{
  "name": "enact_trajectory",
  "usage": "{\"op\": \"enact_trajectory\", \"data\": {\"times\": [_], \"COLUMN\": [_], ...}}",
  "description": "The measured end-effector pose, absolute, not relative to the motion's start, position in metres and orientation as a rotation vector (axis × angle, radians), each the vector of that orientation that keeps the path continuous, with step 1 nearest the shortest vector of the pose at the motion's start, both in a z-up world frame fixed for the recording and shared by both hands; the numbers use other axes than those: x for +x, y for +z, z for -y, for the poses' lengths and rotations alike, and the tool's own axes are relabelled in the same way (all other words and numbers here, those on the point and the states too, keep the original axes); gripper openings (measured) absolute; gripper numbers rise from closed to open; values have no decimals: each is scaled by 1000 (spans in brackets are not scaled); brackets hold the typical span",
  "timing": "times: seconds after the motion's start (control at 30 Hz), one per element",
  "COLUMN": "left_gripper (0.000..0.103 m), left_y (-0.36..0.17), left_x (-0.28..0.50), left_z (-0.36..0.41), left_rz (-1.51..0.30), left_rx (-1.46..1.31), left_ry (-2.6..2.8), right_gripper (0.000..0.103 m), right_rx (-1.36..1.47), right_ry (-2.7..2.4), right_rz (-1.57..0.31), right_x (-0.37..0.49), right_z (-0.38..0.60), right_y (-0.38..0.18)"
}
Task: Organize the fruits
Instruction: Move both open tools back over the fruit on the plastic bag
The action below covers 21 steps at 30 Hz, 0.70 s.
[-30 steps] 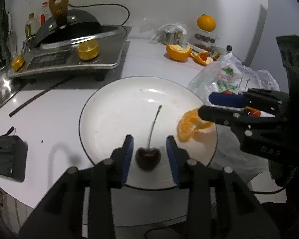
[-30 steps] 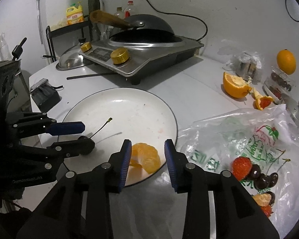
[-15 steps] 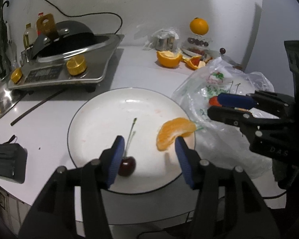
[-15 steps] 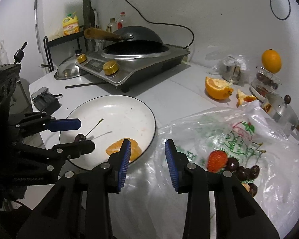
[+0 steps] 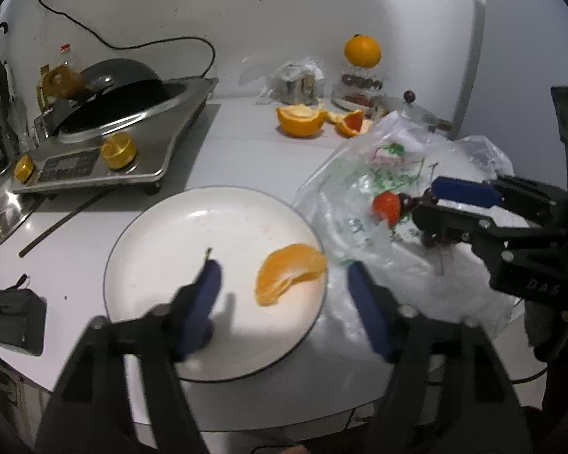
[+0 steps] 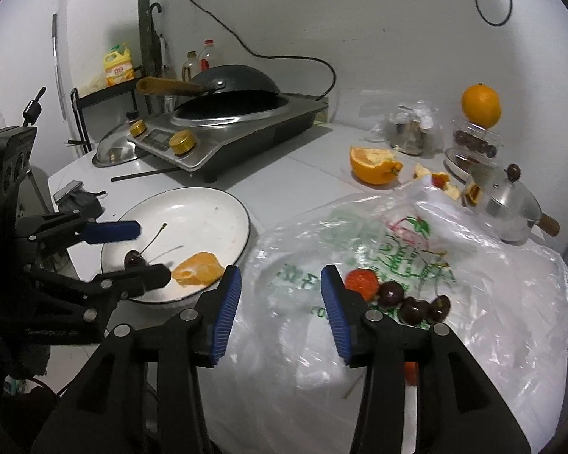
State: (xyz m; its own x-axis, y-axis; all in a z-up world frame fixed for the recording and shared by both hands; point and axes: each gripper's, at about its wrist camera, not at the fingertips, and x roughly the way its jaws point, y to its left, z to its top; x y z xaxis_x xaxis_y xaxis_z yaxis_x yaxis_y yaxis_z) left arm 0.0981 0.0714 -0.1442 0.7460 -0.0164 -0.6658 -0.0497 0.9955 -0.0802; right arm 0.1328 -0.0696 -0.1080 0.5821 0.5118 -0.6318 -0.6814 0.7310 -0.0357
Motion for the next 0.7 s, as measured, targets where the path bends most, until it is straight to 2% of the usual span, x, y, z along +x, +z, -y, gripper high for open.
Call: {"op": "enact_trajectory", "data": {"times": [0.7], "left_gripper": [73], "left_y": [-142], "left_x": [125], "left_z": [-15], "left_rz": [-759], "left_rx": [-35], "left_ry": [-20], "right_gripper": [47], "right_rx": [-211], "right_ry": [621], "right_rz": [-647], "right_x": [151], "right_z": [145], "right_y": [-115]}}
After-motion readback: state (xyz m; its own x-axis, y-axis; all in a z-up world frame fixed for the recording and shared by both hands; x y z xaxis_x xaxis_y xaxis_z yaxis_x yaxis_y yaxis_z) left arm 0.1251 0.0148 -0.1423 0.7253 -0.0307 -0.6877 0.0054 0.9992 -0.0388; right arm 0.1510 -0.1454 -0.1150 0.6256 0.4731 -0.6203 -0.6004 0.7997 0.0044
